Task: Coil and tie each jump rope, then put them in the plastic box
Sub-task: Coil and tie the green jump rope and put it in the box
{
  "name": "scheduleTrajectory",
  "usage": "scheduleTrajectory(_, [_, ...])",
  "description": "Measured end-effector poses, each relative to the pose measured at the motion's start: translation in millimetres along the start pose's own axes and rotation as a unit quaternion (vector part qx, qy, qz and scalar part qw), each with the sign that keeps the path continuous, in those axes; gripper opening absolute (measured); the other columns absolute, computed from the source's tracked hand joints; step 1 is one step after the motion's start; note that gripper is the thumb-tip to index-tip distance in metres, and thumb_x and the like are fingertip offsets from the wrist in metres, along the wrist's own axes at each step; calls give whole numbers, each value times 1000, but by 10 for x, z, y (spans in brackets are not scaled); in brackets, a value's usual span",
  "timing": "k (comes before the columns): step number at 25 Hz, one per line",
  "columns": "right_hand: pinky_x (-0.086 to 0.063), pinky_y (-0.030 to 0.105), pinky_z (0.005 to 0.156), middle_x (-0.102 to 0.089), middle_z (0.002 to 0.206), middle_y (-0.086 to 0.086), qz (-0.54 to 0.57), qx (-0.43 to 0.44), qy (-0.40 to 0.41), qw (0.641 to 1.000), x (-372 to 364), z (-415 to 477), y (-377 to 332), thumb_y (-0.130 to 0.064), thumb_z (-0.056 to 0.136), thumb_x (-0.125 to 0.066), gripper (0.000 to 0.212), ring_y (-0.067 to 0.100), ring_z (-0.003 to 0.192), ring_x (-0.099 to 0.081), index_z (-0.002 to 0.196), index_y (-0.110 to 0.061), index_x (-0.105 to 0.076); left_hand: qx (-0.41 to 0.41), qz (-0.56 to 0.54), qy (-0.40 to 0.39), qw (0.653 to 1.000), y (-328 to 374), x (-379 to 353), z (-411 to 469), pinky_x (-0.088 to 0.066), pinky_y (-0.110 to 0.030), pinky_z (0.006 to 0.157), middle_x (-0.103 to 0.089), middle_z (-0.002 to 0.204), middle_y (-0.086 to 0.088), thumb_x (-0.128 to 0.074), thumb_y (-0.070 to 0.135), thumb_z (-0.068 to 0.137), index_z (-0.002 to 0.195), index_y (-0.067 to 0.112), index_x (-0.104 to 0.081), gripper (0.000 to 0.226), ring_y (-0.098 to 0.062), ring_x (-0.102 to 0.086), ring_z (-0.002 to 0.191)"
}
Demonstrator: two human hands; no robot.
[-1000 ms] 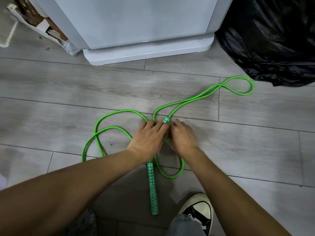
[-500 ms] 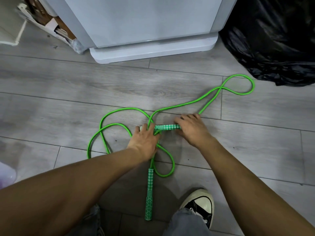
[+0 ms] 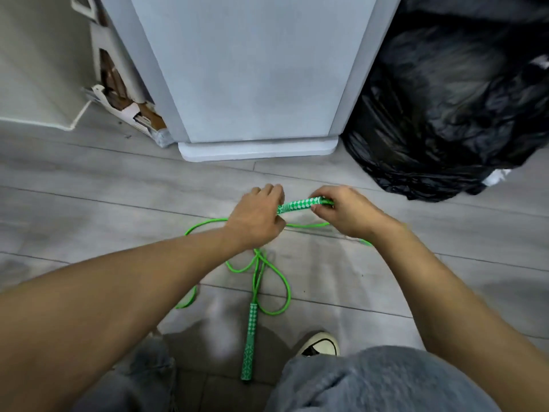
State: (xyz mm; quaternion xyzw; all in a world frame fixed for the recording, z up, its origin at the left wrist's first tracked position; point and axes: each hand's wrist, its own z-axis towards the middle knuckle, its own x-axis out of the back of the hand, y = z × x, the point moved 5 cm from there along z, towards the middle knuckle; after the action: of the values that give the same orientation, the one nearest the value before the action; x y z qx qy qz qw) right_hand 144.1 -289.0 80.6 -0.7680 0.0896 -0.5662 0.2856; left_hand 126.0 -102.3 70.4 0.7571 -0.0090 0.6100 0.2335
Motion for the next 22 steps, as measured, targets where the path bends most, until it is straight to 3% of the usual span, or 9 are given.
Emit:
scheduleTrajectory(3, [-46,34,68,-68,84,-4,51,21,45,997,460,-146,-556,-35,92,-65,20,17,77,-62,110,-27,-58,-39,-85,28,995,368,648,-102,-46,-43,90,-62,118,-6,-56,40,81,124,19,-50,49,-30,-56,107])
scheduleTrajectory(8, [-51,34,69,-73,68,-4,143,66,139,978,1265,-570,-1478,-34,90,-71,22,15,68,-65,100,-19,-59,-59,-237,85,966,563,1581,-625,-53,-36,71,-65,83,0,-46,44,100,108,30,-52,18,-22,-66,77])
scheduleTrajectory(11, [-46,32,61,-65,58,-6,126,72,138,980,1513,-690,-1811,-35,93,-67,15,11,55,-53,97,-21,-68,-70,-249,132,957,520,1979,-895,-54,-32,65,-66,80,-1,-44,40,102,111,31,-48,13,-17,-68,66])
scheduleTrajectory(13, [-39,30,56,-54,54,-8,136,69,148,977,1605,-765,-1986,-34,95,-63,16,12,53,-45,93,-22,-73,-33,-279,186,942,390,2242,-1064,-54,-30,60,-67,82,-3,-43,35,103,113,31,-46,11,-18,-67,63])
scheduleTrajectory(15, [-30,26,50,-44,55,-6,180,59,151,970,1615,-828,-2112,-31,98,-59,19,13,51,-35,91,-21,-74,15,-348,212,913,210,2388,-1200,-60,-38,62,-66,88,-9,-42,28,103,113,30,-46,11,-26,-69,67])
scheduleTrajectory(18, [-23,26,48,-36,55,-4,237,57,180,953,1572,-836,-2298,-26,98,-59,19,15,50,-27,89,-19,-74,35,-434,180,882,47,2396,-1329,-61,-50,70,-63,95,-15,-42,16,101,117,29,-49,22,-37,-69,75])
scheduleTrajectory(22, [-29,27,52,-43,50,-12,223,69,256,938,1498,-736,-2524,-27,99,-57,19,15,53,-33,90,-23,-74,44,-523,124,842,43,2441,-1368,-59,-48,72,-63,86,-15,-46,14,99,100,10,-59,13,-30,-64,65])
